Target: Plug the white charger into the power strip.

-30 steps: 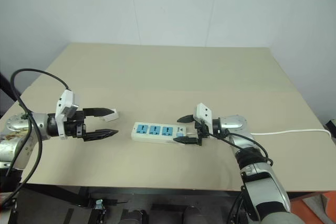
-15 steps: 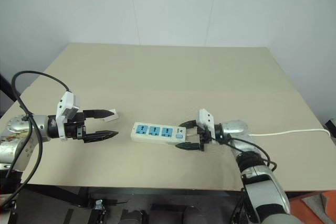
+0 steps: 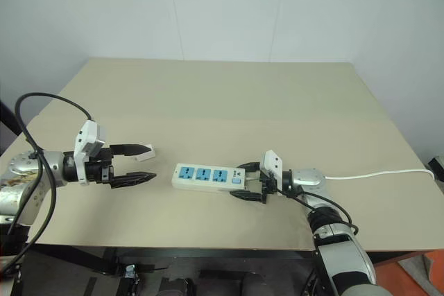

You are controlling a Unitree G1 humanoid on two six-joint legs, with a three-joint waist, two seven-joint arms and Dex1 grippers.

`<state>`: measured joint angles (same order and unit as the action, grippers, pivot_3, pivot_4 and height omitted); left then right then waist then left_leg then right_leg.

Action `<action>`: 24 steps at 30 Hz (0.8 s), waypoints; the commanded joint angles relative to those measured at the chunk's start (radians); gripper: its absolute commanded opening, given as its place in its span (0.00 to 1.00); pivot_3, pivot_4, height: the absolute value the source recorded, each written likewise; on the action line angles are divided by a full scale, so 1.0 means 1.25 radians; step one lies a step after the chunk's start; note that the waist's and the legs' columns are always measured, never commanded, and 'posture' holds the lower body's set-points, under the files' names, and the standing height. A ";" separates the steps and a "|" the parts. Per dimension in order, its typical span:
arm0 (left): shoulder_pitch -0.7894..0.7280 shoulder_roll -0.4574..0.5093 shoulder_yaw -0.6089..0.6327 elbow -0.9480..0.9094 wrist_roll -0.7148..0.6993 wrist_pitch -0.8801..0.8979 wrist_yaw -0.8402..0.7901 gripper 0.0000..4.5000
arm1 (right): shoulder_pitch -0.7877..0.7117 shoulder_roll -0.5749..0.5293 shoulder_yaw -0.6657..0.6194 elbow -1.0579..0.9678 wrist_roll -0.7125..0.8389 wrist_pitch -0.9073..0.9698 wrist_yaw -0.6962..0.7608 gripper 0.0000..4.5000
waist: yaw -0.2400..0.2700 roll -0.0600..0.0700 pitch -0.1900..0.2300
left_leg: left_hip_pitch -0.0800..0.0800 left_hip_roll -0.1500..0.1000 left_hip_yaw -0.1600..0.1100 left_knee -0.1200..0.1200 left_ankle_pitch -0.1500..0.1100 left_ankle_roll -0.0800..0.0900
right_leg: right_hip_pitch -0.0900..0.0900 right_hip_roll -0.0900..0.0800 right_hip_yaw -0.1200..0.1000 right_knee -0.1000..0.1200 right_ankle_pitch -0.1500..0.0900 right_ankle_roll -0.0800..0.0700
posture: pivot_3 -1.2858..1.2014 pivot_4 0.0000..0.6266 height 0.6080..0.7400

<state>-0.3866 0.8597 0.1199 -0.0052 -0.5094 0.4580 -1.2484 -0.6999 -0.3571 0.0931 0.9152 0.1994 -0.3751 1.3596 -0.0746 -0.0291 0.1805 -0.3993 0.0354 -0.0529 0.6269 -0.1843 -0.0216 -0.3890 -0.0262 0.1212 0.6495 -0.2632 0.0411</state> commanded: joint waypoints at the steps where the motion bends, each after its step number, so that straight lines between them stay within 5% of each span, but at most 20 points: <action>1: -0.010 0.013 0.014 -0.021 -0.005 -0.006 -0.001 1.00 | -0.014 0.002 -0.019 0.007 0.010 0.002 0.020 0.92 | 0.000 0.000 0.000 | 0.000 0.000 0.000 0.000 0.000 0.000 | 0.000 0.000 0.000 0.000 0.000 0.000 | 0.52 0.24 1.00; 4: -0.021 0.010 0.016 -0.021 -0.004 -0.005 0.008 1.00 | -0.016 0.003 -0.022 0.011 0.009 -0.003 0.032 0.76 | 0.000 0.000 0.000 | 0.000 0.000 0.000 0.000 0.000 0.000 | 0.000 0.000 0.000 0.000 0.000 0.000 | 0.52 0.24 1.00; 10: -0.165 -0.014 -0.055 -0.021 0.183 -0.019 0.228 1.00 | -0.002 0.001 -0.014 0.000 -0.008 -0.023 0.039 0.76 | 0.004 0.000 0.000 | 0.000 0.000 -0.001 0.000 0.000 0.000 | 0.000 0.000 -0.001 0.000 0.000 0.000 | 0.52 0.24 1.00; 12: -0.256 0.006 -0.099 0.014 0.208 0.028 0.203 1.00 | -0.002 0.001 -0.011 0.008 -0.019 -0.032 0.029 0.76 | 0.004 0.000 0.000 | 0.000 0.000 -0.001 0.001 0.000 0.000 | 0.001 0.000 -0.001 0.000 0.000 0.000 | 0.52 0.24 1.00; 17: -0.550 0.092 -0.410 0.218 0.450 0.094 -0.029 1.00 | -0.019 0.004 -0.010 0.034 -0.036 -0.043 0.022 0.76 | -0.008 0.002 0.000 | 0.000 -0.001 -0.001 0.000 0.000 -0.001 | 0.000 0.001 0.001 -0.001 -0.003 0.007 | 0.52 0.24 1.00; 24: -0.856 -0.065 -0.638 0.670 0.668 -0.013 -0.230 1.00 | -0.038 0.006 0.006 0.078 -0.073 -0.062 -0.003 0.76 | -0.017 0.001 0.000 | -0.001 -0.001 -0.001 0.000 0.000 -0.001 | 0.000 0.001 0.000 0.000 -0.004 0.007 | 0.52 0.24 1.00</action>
<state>-1.4160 0.7845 -0.6536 0.7628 0.2751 0.4975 -1.4943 -0.7479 -0.3421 0.0889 0.9881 0.1508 -0.4390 1.3821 -0.0958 -0.0272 0.1808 -0.4004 0.0339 -0.0548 0.6273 -0.1837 -0.0225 -0.3888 -0.0246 0.1207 0.6495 -0.2686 0.0505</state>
